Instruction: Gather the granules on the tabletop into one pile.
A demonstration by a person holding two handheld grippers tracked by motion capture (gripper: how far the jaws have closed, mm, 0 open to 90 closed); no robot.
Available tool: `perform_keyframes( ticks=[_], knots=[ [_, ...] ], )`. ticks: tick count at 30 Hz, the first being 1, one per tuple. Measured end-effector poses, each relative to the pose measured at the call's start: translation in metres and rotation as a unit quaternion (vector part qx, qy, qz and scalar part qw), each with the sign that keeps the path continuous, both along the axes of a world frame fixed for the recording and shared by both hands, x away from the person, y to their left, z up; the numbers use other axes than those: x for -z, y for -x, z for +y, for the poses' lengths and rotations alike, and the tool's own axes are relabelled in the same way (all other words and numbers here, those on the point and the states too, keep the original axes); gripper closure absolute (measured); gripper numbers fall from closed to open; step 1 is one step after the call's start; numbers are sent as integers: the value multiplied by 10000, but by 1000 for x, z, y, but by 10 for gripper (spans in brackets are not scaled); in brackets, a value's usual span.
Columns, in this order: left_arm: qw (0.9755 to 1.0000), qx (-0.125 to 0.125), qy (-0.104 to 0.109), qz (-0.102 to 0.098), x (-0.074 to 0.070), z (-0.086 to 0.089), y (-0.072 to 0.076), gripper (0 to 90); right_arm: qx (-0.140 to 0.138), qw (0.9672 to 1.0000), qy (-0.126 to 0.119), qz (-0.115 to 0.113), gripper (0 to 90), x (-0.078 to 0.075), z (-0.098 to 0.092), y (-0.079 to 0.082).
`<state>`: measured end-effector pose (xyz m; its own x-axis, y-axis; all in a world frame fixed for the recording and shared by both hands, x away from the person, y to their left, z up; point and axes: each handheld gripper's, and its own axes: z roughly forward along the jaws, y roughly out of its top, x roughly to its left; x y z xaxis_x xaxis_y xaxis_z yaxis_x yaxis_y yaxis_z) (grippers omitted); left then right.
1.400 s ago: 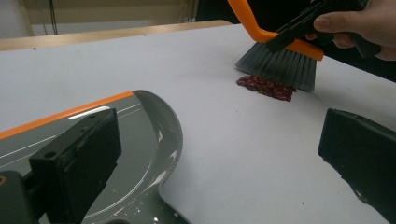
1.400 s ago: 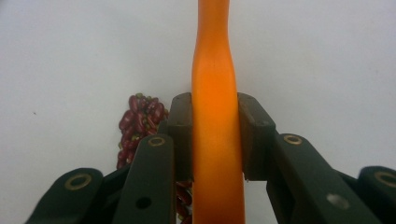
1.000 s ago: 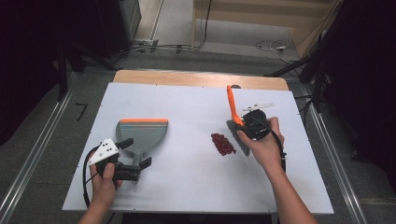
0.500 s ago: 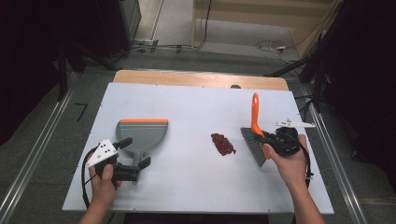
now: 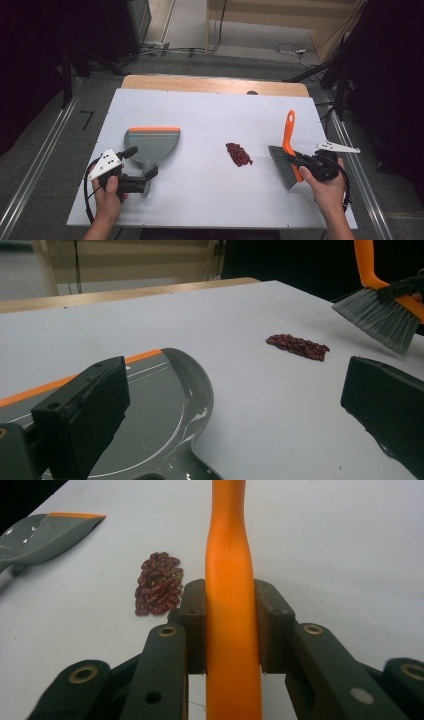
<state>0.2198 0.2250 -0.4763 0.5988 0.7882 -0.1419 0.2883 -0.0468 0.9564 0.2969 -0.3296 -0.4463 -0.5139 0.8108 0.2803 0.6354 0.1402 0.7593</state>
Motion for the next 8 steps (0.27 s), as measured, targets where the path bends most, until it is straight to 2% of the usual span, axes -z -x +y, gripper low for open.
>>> perform_keyframes(
  ticks=[8],
  knots=[
    [10000,-55,-59,-31,0,-2,0,0,-10,10000,-48,72,689,4,-7,-1]
  ],
)
